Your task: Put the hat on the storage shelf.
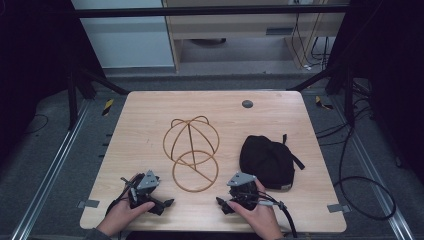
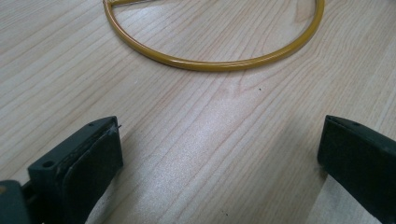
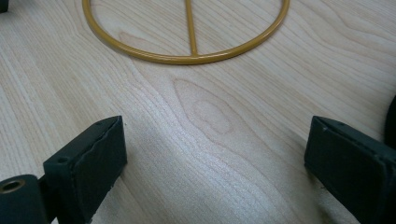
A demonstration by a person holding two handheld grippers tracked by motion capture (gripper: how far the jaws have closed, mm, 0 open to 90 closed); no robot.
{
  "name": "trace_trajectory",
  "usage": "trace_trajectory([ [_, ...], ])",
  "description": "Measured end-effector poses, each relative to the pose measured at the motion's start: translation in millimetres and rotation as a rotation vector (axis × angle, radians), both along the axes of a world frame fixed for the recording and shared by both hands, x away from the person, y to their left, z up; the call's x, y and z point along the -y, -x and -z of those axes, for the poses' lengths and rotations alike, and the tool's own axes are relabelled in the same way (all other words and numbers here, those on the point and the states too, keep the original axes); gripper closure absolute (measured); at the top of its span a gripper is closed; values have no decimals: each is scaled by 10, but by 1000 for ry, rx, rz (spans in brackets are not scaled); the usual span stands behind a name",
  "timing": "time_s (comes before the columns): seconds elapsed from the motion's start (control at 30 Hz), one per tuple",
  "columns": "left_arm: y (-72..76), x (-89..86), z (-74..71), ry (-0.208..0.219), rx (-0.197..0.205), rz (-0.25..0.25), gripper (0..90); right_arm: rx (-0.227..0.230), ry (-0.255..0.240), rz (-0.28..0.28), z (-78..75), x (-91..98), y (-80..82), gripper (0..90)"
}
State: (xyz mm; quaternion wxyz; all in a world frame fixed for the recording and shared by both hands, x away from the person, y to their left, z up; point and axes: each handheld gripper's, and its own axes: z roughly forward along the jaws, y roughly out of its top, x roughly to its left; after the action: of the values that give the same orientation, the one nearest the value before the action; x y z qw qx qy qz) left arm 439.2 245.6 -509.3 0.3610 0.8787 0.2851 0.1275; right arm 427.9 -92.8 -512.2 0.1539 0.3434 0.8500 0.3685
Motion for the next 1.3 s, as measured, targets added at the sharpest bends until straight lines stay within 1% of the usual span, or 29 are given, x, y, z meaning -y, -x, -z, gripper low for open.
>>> trace_trajectory([
  [0.17,-2,1,-1,-2,2,0,0,-1,-1,2,1,1,-2,53],
  [0.4,-3,1,-1,-1,1,1,0,-5,3,24,-5,-7,17,55],
  [0.43,-2,1,-1,-1,1,1,0,-20,37,38,-44,-21,27,71],
  [0.5,-2,2,-1,0,1,0,0,-12,46,39,-57,-23,41,78],
  [0.53,-2,2,0,0,1,0,0,11,63,38,-111,-28,86,75],
  [0.6,-2,2,-1,-1,1,0,0,32,68,41,-186,-15,138,74],
  [0.67,-2,3,0,-1,1,-1,0,49,51,63,-262,24,185,77],
  [0.73,-2,3,0,0,1,-1,0,54,49,70,-284,44,201,77],
  [0.77,-1,4,0,0,0,-1,0,68,60,93,-329,110,242,78],
  [0.8,-1,4,0,0,0,-1,0,68,60,93,-329,110,242,78],
  [0.83,-2,3,0,0,1,-1,0,74,71,107,-356,171,270,78],
  [0.97,-1,3,-1,0,1,-1,0,75,76,134,-424,263,313,81],
  [1.1,-2,2,-1,-2,1,0,0,82,104,165,-515,341,316,87],
  [1.13,-1,5,1,2,1,-3,0,91,107,176,-557,377,309,89],
  [1.2,0,4,-1,0,-1,-2,0,87,102,193,-630,442,280,91],
  [1.3,-1,4,-1,0,0,-2,0,100,136,215,-742,540,226,97],
])
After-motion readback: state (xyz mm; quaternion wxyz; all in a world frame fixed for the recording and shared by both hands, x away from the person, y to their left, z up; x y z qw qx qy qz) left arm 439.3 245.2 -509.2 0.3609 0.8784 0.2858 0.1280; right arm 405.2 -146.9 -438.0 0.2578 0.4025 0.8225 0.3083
